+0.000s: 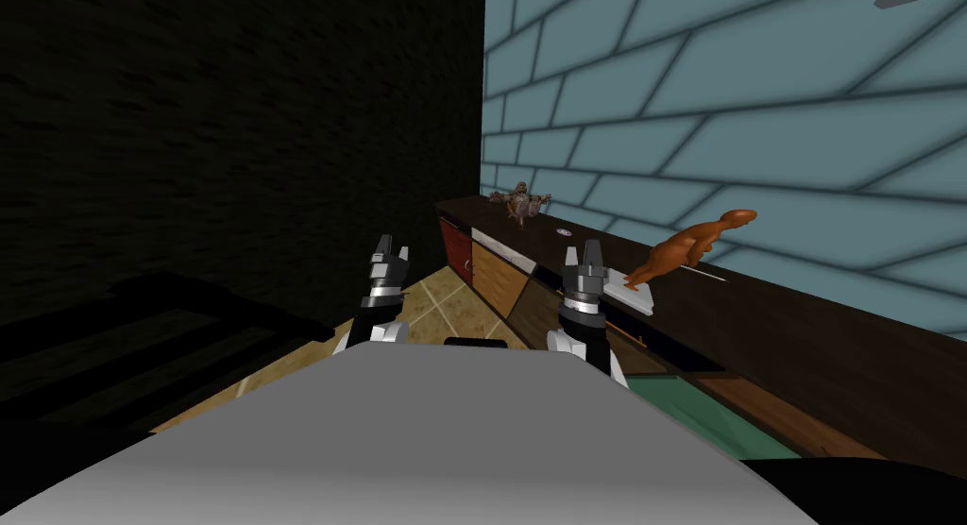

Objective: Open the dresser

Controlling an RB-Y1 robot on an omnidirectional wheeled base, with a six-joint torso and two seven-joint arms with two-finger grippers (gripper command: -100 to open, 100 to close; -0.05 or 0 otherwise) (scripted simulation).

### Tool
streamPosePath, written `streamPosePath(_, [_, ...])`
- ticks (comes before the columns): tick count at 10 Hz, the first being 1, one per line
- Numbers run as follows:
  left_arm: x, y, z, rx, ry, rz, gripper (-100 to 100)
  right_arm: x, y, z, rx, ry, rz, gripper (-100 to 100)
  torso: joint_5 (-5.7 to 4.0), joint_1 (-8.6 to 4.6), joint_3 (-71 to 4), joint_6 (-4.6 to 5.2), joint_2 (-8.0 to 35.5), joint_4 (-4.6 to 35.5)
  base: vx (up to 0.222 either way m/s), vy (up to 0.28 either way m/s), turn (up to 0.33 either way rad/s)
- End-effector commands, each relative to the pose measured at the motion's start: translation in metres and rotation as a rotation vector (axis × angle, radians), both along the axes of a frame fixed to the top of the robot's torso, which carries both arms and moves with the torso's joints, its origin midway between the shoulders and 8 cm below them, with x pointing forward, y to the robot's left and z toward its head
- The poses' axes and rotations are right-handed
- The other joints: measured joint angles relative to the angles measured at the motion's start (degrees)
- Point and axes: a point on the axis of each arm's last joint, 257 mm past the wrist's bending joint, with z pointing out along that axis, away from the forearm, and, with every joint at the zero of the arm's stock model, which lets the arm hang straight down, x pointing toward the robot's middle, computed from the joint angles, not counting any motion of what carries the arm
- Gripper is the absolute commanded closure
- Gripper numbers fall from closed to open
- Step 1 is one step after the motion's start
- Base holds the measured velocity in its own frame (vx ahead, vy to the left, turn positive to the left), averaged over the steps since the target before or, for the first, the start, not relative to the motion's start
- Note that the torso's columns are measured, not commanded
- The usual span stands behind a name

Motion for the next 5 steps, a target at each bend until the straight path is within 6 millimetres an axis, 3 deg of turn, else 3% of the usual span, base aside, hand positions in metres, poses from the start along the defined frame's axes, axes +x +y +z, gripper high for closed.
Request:
streamPosePath(1, [0.0, 0.0, 0.0, 0.0, 0.0, 0.0, 0, 0.0, 0.0, 0.0, 0.0, 0.0, 0.0, 0, 0.0, 0.0, -4.7, 0.0, 2.3, 2.3, 0.0, 0.0, 0.0])
streamPosePath(5, [0.0, 0.0, 0.0001, 0.0, 0.0, 0.0, 0, -0.0001, 0.0, 0.0001, 0.0, 0.0, 0.0, 0, 0.0, 0.0, -36.9, 0.0, 18.5, 18.5, 0.0, 0.0, 0.0])
